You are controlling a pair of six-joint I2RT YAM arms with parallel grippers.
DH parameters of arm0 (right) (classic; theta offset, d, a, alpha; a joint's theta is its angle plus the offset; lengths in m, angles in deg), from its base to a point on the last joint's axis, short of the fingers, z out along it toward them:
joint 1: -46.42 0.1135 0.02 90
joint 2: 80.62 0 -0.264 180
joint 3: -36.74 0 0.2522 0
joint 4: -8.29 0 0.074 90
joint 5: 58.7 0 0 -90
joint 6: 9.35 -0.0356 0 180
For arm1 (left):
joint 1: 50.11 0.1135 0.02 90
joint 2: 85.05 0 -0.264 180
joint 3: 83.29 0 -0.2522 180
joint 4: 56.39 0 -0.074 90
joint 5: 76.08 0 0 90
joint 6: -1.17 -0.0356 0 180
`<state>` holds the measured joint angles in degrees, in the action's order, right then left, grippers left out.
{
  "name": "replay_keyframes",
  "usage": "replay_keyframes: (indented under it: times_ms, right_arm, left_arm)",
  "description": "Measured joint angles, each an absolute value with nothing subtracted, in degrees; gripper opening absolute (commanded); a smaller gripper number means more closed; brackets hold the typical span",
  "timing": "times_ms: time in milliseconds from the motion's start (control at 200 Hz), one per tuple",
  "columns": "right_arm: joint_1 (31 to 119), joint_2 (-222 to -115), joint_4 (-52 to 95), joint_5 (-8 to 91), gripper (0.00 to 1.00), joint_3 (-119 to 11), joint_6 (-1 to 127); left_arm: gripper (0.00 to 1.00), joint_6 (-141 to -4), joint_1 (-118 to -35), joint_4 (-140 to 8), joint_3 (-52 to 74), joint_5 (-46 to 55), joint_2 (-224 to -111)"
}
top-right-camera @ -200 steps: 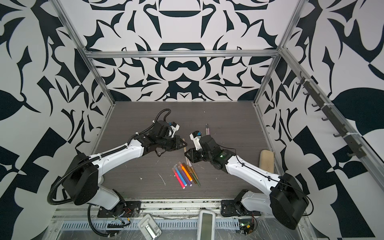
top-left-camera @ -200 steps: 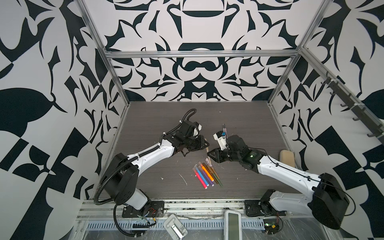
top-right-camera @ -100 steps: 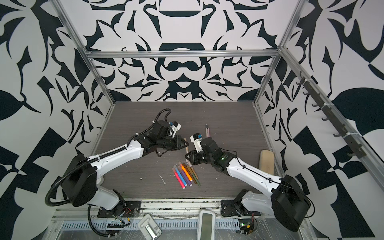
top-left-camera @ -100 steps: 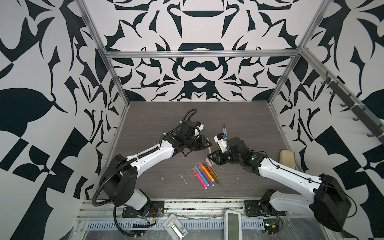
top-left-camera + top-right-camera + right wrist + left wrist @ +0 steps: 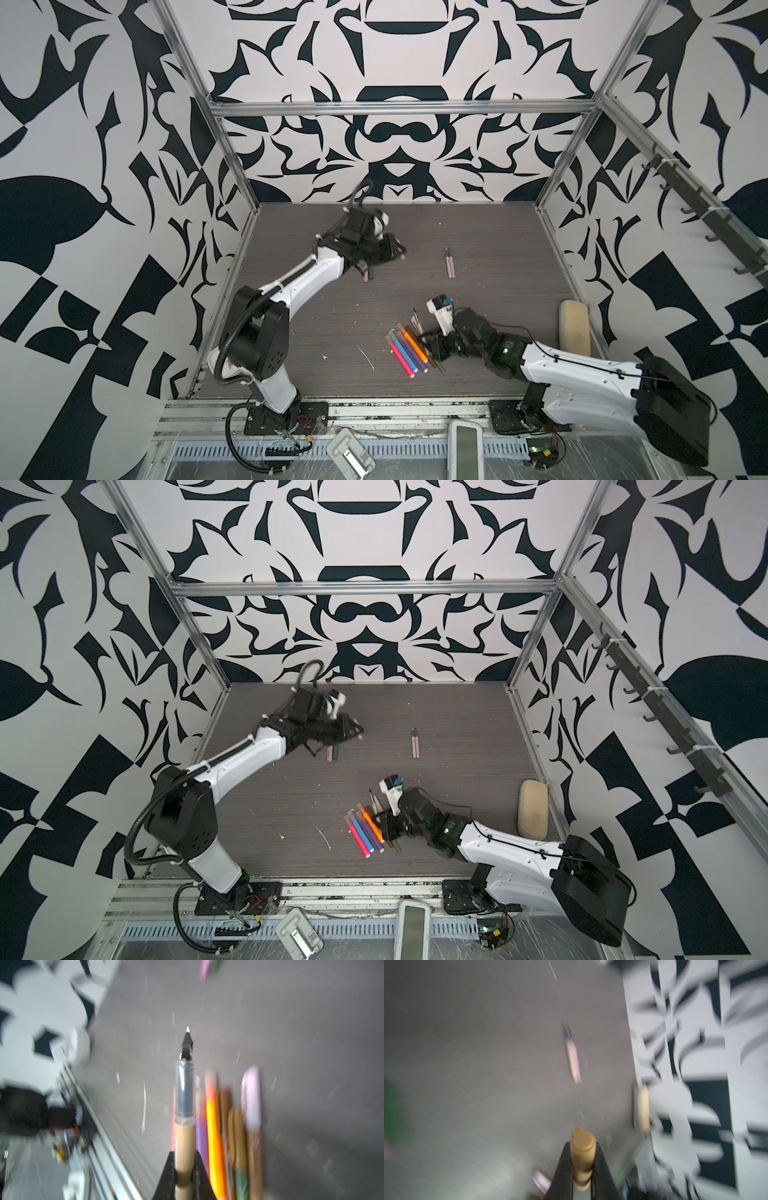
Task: Open the pen caps
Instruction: 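Pull the left gripper away with the tan cap while the right holds the pen, then lower the tan cap beside the pink cap while the right carries the pen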
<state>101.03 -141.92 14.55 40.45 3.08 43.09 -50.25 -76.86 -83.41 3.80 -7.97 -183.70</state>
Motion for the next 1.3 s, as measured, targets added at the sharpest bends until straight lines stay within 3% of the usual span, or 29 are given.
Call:
replay_keyframes:
  times_ms: [85, 305, 615, 950, 1085, 1300]
  right_arm:
    - [101.82, -138.9, 16.03, 39.44, 0.0, 8.59, 40.99]
    - [101.64, -129.18, 16.21, 35.9, 0.0, 13.57, 38.39]
    - [101.64, -110.69, 20.1, 29.63, 0.0, 18.6, 35.7]
    - [101.62, -93.97, 28.31, 24.01, 0.0, 19.62, 31.98]
    - [101.62, -92.15, 28.73, 23.31, 0.0, 19.47, 31.2]
    - [101.53, -94.05, 28.88, 22.94, 0.0, 19.41, 30.94]
  left_arm:
    - [0.0, -51.97, -72.07, -83.32, 1.72, -4.19, -184.55]
    - [0.0, -59.36, -73.93, -91.74, 2.9, 4.66, -184.59]
    - [0.0, -67.88, -69.91, -101.33, 3.45, 16.77, -189.6]
    - [0.0, -69.33, -70.28, -103.72, 1.39, 17.91, -200.68]
    - [0.11, -69.15, -70.28, -103.37, 0.65, 16.9, -200.99]
    - [0.17, -68.72, -70.28, -103.37, 0.67, 15.35, -201.29]
